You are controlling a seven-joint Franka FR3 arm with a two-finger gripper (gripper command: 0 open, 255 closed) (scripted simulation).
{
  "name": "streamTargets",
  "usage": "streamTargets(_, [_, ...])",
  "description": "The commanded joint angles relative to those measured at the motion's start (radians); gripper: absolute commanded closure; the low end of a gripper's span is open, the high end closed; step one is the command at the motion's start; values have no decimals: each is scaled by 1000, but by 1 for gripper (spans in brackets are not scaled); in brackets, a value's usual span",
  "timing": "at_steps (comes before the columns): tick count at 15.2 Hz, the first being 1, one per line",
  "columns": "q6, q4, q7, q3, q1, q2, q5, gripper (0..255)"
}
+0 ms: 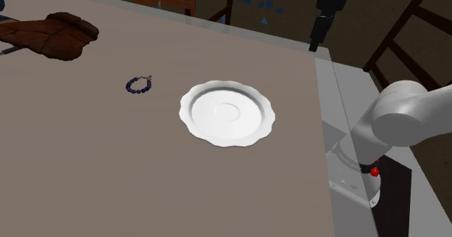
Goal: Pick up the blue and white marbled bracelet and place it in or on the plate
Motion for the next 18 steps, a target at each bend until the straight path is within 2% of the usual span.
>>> streamTargets(1, [0, 0, 0, 0, 0, 0, 0, 0])
streamTargets(9, [52, 18, 264, 175, 51, 55, 160, 0])
streamTargets(18, [143, 138, 552, 364, 83, 224, 280, 0])
